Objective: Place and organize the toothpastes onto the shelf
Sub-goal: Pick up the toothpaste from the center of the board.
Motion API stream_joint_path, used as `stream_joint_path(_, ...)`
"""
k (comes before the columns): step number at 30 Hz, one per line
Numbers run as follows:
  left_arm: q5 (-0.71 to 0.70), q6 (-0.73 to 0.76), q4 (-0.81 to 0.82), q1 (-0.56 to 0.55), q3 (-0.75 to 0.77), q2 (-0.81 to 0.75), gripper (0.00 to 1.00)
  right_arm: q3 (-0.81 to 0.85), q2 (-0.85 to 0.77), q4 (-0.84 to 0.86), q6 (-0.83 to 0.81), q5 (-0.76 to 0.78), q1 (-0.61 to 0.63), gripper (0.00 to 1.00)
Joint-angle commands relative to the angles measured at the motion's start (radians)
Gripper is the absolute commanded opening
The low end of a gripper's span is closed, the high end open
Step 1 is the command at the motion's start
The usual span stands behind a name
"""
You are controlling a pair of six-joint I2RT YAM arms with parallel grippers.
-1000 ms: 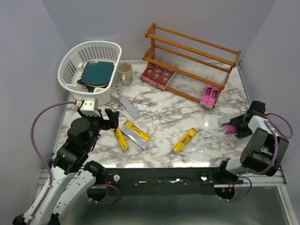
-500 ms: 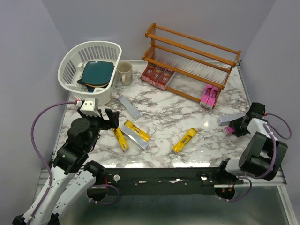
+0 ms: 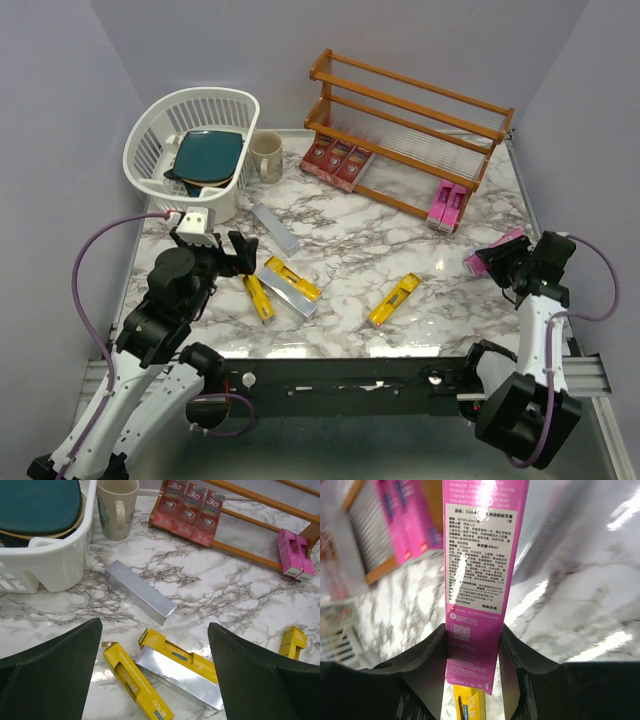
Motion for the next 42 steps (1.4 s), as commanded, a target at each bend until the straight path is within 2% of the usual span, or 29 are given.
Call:
stream_joint_path(1,0.122,-0.011,0.027,0.028,-0.004,0.037,0.99,-0.079,-0.125,0.190,-0.043,-0.255,0.088,0.35)
stream_joint_path(3,0.196,-0.042,0.051,0.039,-0.002,0.054,0.99,-0.126,-0.162,0.310,-0.032,-0.336,0.149,0.35)
stream_joint_path(7,0.331,-0.119,0.117,0.050,-0.016,0.075,0.99,-0.182,-0.193,0.495,-0.005,-0.400,0.258,0.36)
stream_joint_path(10,0.435,-0.238,0.221,0.050,-0.062,0.098,0.99,-0.241,-0.191,0.689,0.079,-0.445,0.336,0.38)
stream_joint_path(11,0.467,-0.272,0.292,0.050,-0.077,0.124,0.99,-0.258,-0.187,0.799,0.104,-0.456,0.373,0.39)
stream_joint_path(13,0.538,-0.367,0.370,0.049,-0.123,0.154,0.99,-0.286,-0.170,0.896,0.156,-0.460,0.413,0.40)
stream_joint_path(14,0.553,-0.393,0.446,0.045,-0.139,0.186,0.99,-0.289,-0.144,0.986,0.164,-0.466,0.456,0.40)
stream_joint_path(20,0.567,-0.473,0.697,-0.013,-0.176,0.301,0.99,-0.281,-0.018,1.259,0.221,-0.549,0.597,0.41)
stream_joint_path(25,0.576,-0.459,0.850,-0.066,-0.124,0.419,0.99,-0.251,0.060,1.338,0.229,-0.606,0.672,0.41)
stream_joint_path(33,0.627,-0.421,1.065,-0.120,0.010,0.657,0.99,-0.165,0.091,1.308,0.173,-0.761,0.717,0.41)
stream_joint_path(36,0.647,-0.423,1.121,-0.123,0.072,0.741,0.99,-0.143,0.086,1.284,0.161,-0.773,0.720,0.41)
stream_joint_path(42,0.779,-0.464,1.301,-0.126,0.154,0.864,0.99,-0.103,0.088,1.251,0.147,-0.816,0.723,0.41)
